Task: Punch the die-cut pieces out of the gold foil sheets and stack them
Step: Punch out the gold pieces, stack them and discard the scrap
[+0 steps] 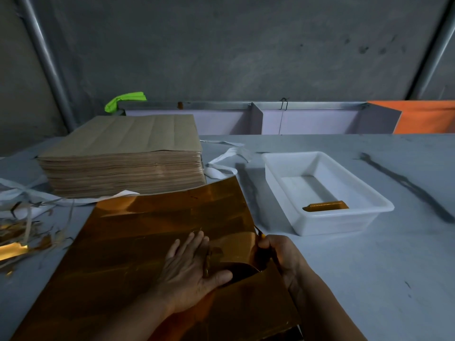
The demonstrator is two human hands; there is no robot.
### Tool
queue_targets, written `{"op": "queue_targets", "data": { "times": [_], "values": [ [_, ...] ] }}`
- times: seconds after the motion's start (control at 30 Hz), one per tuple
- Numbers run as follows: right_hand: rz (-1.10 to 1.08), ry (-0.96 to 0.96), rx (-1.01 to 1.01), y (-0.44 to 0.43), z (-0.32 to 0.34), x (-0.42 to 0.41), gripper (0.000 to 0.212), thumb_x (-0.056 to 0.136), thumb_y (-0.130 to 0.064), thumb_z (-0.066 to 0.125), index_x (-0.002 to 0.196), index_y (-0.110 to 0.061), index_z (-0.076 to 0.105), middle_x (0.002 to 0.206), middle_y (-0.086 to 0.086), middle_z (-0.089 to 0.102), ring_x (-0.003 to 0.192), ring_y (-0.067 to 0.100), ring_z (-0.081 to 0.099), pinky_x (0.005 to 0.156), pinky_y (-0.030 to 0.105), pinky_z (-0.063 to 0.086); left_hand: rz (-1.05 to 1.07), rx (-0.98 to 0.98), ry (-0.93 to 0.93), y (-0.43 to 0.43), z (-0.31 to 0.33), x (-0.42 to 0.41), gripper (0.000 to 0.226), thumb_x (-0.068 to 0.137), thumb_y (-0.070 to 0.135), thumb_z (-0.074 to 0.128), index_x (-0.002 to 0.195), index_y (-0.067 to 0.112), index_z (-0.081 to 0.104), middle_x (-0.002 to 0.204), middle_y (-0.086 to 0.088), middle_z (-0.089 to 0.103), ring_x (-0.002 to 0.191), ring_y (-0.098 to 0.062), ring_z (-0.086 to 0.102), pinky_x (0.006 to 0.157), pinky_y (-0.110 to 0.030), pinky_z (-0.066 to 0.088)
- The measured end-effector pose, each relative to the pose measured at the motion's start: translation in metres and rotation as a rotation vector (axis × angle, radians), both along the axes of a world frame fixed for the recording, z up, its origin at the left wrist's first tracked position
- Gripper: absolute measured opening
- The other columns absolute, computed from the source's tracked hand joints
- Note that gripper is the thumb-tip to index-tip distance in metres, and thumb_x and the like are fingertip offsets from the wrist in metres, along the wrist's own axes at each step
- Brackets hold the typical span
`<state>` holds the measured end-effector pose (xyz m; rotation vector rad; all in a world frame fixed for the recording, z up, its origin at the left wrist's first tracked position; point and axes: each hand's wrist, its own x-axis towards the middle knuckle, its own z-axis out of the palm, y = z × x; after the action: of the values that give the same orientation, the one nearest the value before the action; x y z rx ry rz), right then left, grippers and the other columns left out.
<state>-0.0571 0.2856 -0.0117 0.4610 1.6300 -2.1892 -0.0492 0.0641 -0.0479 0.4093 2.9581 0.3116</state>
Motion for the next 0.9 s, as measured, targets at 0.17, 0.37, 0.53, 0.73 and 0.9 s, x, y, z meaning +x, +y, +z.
{"op": "queue_targets", "data": {
  "times": [0.17,0.37,0.53,0.73,0.9],
  "values": [
    [-0.05,-0.063,-0.002,-0.006,0.0,0.001,0.015,0.071,-0.007,0.054,0.084,-0.001,0.059,0.072,0.014,0.057,0.062,0.028,0.055,0.058,0.028,0.045,0.003,0.014,-0.021,0.0,0.004,0.001,0.107,0.069,0.097,0.015,0.155,0.036,-0.004,0.159,0.016,-0.019,0.138,0.001,-0.022,0.116,-0.034,-0.014],
    [-0.061,-0.062,0.079,-0.009,0.007,-0.001,0.021,0.089,0.001,0.044,0.07,-0.001,0.052,0.069,0.013,0.047,0.057,0.025,0.048,0.051,0.026,0.043,0.342,0.946,-0.052,-0.003,0.024,0.009,0.045,0.077,0.056,0.041,0.109,0.03,0.061,0.125,0.002,0.056,0.118,-0.014,0.052,0.095,-0.034,0.044],
    [-0.042,-0.022,0.081,-0.01,0.012,0.0,0.034,0.098,0.004,0.032,0.066,0.004,0.043,0.065,0.014,0.04,0.054,0.025,0.039,0.043,0.024,0.039,0.431,0.952,-0.195,0.007,0.045,0.004,0.037,0.092,0.06,0.041,0.104,0.029,0.059,0.102,0.008,0.055,0.098,-0.008,0.05,0.083,-0.028,0.033],
    [0.158,-0.001,0.345,-0.006,0.03,-0.002,0.043,0.104,-0.007,0.042,0.142,0.013,0.036,0.115,0.026,0.051,0.112,0.036,0.047,0.073,0.038,0.042,0.499,0.952,-0.251,0.021,0.053,-0.001,0.011,0.088,0.034,0.068,0.092,0.024,0.065,0.097,0.0,0.067,0.088,-0.014,0.06,0.066,-0.027,0.039],
    [0.056,-0.096,0.436,-0.016,0.03,-0.004,0.036,0.103,-0.022,0.049,0.126,0.005,0.052,0.093,0.017,0.055,0.086,0.028,0.053,0.072,0.029,0.043,0.542,1.041,-0.272,0.016,0.052,-0.001,0.009,0.087,0.023,0.069,0.088,0.025,0.06,0.096,0.0,0.063,0.091,-0.016,0.056,0.069,-0.029,0.037]
  ]
}}
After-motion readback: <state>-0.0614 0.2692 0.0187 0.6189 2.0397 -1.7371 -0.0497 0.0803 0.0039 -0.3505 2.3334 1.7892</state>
